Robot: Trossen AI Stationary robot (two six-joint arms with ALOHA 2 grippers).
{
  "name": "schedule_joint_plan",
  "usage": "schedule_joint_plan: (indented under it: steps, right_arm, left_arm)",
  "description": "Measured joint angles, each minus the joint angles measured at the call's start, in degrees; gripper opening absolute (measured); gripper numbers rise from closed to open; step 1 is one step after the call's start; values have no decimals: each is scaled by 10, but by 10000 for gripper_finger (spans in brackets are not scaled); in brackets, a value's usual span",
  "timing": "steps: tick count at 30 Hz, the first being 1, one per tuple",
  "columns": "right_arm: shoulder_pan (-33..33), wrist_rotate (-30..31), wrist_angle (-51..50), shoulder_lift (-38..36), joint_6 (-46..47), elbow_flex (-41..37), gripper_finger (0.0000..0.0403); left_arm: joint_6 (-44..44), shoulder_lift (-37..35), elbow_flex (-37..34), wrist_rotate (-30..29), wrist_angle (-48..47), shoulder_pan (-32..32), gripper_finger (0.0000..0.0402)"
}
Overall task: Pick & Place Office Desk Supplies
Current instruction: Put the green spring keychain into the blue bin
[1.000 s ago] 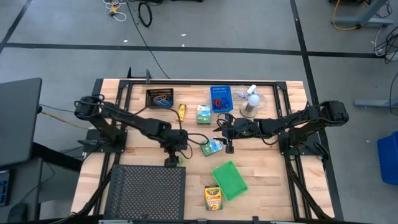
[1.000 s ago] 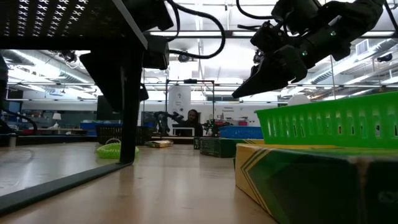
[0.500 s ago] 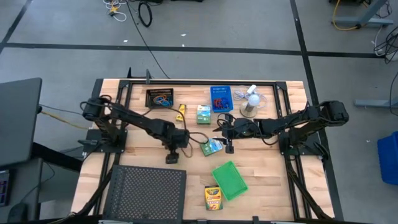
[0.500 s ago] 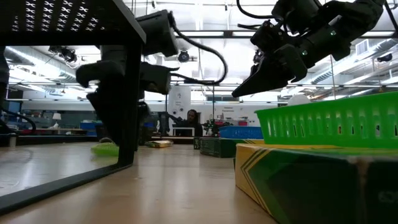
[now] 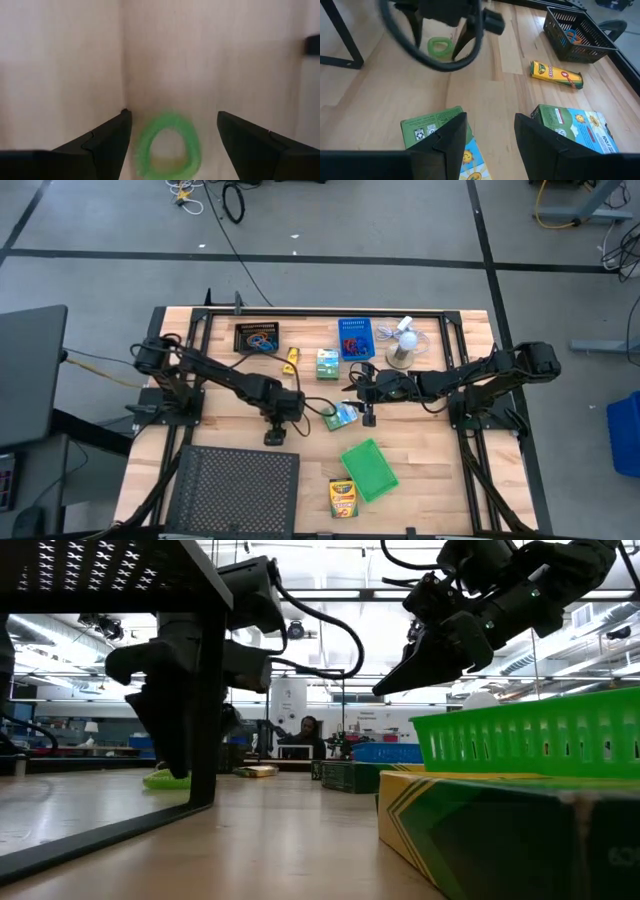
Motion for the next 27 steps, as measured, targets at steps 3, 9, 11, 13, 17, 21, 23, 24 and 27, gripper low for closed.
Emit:
schedule_joint_plan:
  steps: [3, 9, 11, 13, 17, 21, 23, 24, 27]
  right_arm:
    - [0, 0, 0, 0, 1, 0, 174]
    - [0, 0, 0, 0, 3, 0, 174]
    - [0, 0, 0, 0, 3, 0, 174]
    - [0, 0, 0, 0, 3, 0, 174]
    - [0, 0, 1, 0, 2, 0, 174]
    - [0, 0, 1, 0, 0, 0, 174]
    - [0, 0, 1, 0, 0, 0, 174]
    - [0, 0, 1, 0, 0, 0, 174]
    - [0, 0, 2, 0, 0, 0, 174]
  left_arm:
    - [0, -18, 12, -4, -11, 0, 303]
    - [10, -26, 22, -35, -55, 1, 303]
    - [13, -27, 22, -37, -49, 1, 303]
    - [16, -23, 22, -40, -50, 1, 303]
    - [25, -23, 21, -58, -52, 1, 303]
    - [29, -23, 21, -71, -60, 1, 303]
    - [29, -21, 21, -78, -68, 1, 303]
    - [29, -20, 21, -79, -68, 3, 303]
    - [31, -15, 21, -77, -74, 5, 303]
